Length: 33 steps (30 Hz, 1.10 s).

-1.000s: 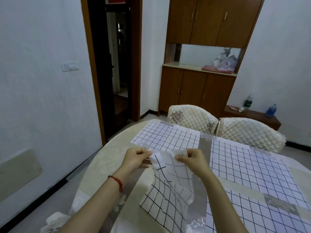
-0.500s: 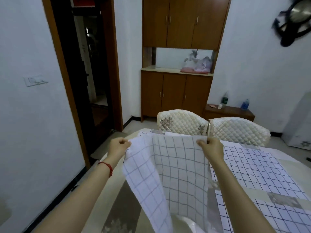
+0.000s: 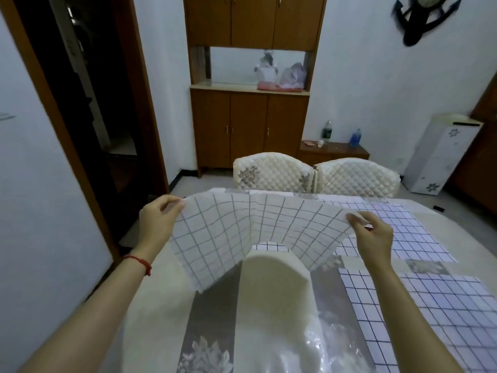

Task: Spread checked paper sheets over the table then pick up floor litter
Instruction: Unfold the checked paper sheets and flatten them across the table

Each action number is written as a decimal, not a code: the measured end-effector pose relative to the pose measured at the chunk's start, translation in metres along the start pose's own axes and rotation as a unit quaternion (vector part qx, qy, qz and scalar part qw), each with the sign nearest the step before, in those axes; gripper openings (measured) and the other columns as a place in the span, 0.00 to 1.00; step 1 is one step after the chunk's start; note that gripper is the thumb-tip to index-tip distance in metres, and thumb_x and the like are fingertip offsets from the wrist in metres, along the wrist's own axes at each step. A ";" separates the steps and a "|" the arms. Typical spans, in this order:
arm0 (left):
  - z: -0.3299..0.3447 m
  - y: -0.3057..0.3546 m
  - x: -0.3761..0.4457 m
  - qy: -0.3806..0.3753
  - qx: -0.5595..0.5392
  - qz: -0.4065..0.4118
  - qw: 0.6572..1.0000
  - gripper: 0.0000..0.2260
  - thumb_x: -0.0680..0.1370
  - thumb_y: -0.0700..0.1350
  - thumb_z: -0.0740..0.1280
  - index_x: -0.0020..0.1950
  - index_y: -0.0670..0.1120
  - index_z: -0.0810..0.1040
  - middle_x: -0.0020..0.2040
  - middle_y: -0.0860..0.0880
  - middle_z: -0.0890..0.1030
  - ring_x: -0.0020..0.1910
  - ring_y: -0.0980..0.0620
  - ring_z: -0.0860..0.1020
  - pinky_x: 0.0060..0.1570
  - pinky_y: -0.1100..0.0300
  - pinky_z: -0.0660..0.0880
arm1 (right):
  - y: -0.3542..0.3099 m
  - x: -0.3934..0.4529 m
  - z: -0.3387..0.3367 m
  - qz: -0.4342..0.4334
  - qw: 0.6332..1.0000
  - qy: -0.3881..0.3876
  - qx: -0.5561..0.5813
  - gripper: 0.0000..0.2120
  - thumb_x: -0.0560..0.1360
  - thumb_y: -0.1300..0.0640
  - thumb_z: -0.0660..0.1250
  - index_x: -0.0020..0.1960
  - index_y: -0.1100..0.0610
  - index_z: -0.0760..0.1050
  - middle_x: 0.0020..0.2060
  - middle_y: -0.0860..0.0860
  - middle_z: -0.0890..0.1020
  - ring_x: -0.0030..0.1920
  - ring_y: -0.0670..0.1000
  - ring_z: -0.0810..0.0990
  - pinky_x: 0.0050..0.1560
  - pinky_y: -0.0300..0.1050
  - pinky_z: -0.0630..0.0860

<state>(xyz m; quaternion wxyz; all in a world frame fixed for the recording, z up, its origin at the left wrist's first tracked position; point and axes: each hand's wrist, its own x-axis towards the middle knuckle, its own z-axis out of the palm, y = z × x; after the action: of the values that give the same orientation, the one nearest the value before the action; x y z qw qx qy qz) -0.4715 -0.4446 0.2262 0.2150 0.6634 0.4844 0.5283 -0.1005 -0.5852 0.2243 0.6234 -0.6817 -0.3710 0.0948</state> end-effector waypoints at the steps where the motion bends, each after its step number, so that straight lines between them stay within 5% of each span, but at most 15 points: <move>1: -0.002 -0.005 -0.010 0.001 0.006 0.004 1.000 0.03 0.74 0.42 0.68 0.46 0.47 0.81 0.40 0.53 0.80 0.42 0.60 0.76 0.44 0.68 0.70 | 0.008 -0.009 -0.004 0.010 1.000 0.004 0.006 0.03 0.73 0.58 0.69 0.42 0.58 0.79 0.35 0.48 0.79 0.39 0.50 0.76 0.39 0.37 0.70; 4: -0.007 -0.019 -0.043 0.001 0.032 0.028 0.999 0.04 0.73 0.39 0.69 0.47 0.41 0.81 0.43 0.49 0.81 0.43 0.56 0.77 0.45 0.72 0.72 | 0.035 -0.038 -0.019 0.032 0.999 0.002 0.010 0.02 0.72 0.60 0.69 0.43 0.56 0.80 0.39 0.50 0.81 0.42 0.50 0.77 0.39 0.32 0.73; 7: -0.012 -0.037 -0.078 -0.017 0.076 0.071 0.994 0.03 0.71 0.34 0.70 0.43 0.38 0.82 0.41 0.47 0.81 0.41 0.63 0.76 0.46 0.77 0.69 | 0.066 -0.066 -0.030 0.049 0.999 -0.012 -0.022 0.08 0.72 0.65 0.68 0.42 0.53 0.80 0.43 0.52 0.82 0.42 0.52 0.78 0.38 0.28 0.72; 10: -0.012 -0.057 -0.113 -0.063 0.128 0.094 0.985 0.01 0.70 0.36 0.72 0.40 0.39 0.83 0.38 0.43 0.84 0.41 0.58 0.77 0.43 0.66 0.72 | 0.093 -0.091 -0.037 0.077 0.994 -0.035 -0.065 0.10 0.70 0.68 0.67 0.42 0.54 0.80 0.45 0.53 0.82 0.44 0.54 0.78 0.38 0.25 0.70; 12: -0.012 -0.071 -0.136 -0.091 0.168 0.119 0.974 0.08 0.71 0.43 0.68 0.38 0.39 0.83 0.36 0.43 0.84 0.40 0.54 0.78 0.41 0.61 0.72 | 0.108 -0.105 -0.041 0.089 0.990 -0.059 -0.091 0.11 0.70 0.70 0.66 0.42 0.55 0.80 0.45 0.53 0.82 0.45 0.53 0.77 0.38 0.22 0.70; 15: -0.012 -0.087 -0.165 -0.119 0.202 0.162 0.959 0.23 0.77 0.56 0.57 0.36 0.42 0.83 0.35 0.48 0.84 0.38 0.57 0.77 0.39 0.62 0.72 | 0.128 -0.120 -0.046 0.097 0.981 -0.089 -0.143 0.12 0.71 0.70 0.65 0.43 0.55 0.80 0.46 0.54 0.81 0.49 0.54 0.77 0.42 0.29 0.71; 17: -0.012 -0.096 -0.181 -0.160 0.230 0.173 0.944 0.28 0.79 0.58 0.50 0.36 0.44 0.82 0.34 0.50 0.83 0.34 0.54 0.80 0.39 0.63 0.72 | 0.139 -0.128 -0.047 0.107 0.970 -0.107 -0.191 0.12 0.71 0.70 0.64 0.44 0.56 0.80 0.47 0.54 0.81 0.51 0.55 0.77 0.47 0.44 0.73; 25: -0.012 -0.117 -0.217 -0.254 0.302 0.127 0.910 0.03 0.66 0.41 0.69 0.33 0.46 0.81 0.31 0.50 0.82 0.30 0.52 0.80 0.34 0.64 0.70 | 0.162 -0.169 -0.045 0.055 0.911 -0.208 -0.353 0.08 0.71 0.67 0.67 0.46 0.58 0.81 0.49 0.55 0.81 0.52 0.55 0.76 0.46 0.44 0.70; 28: -0.010 -0.121 -0.222 -0.270 0.312 0.120 0.903 0.10 0.58 0.34 0.79 0.31 0.45 0.81 0.30 0.51 0.82 0.28 0.52 0.80 0.26 0.66 0.73 | 0.167 -0.180 -0.044 0.017 0.887 -0.252 -0.388 0.07 0.70 0.67 0.68 0.45 0.59 0.82 0.47 0.54 0.83 0.51 0.56 0.77 0.52 0.48 0.72; 33: -0.012 -0.127 -0.229 -0.280 0.321 0.116 0.897 0.12 0.56 0.33 0.80 0.31 0.44 0.81 0.29 0.50 0.81 0.27 0.52 0.79 0.24 0.63 0.74 | 0.173 -0.190 -0.047 0.001 0.866 -0.265 -0.424 0.06 0.70 0.67 0.67 0.44 0.60 0.81 0.45 0.54 0.84 0.50 0.56 0.78 0.50 0.45 0.70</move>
<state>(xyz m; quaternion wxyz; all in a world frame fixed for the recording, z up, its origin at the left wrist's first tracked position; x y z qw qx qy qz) -0.5295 -0.5907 0.0162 0.0541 0.8682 0.4672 0.1580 -0.1399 -0.7314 0.0119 0.1528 -0.8298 -0.5260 0.1064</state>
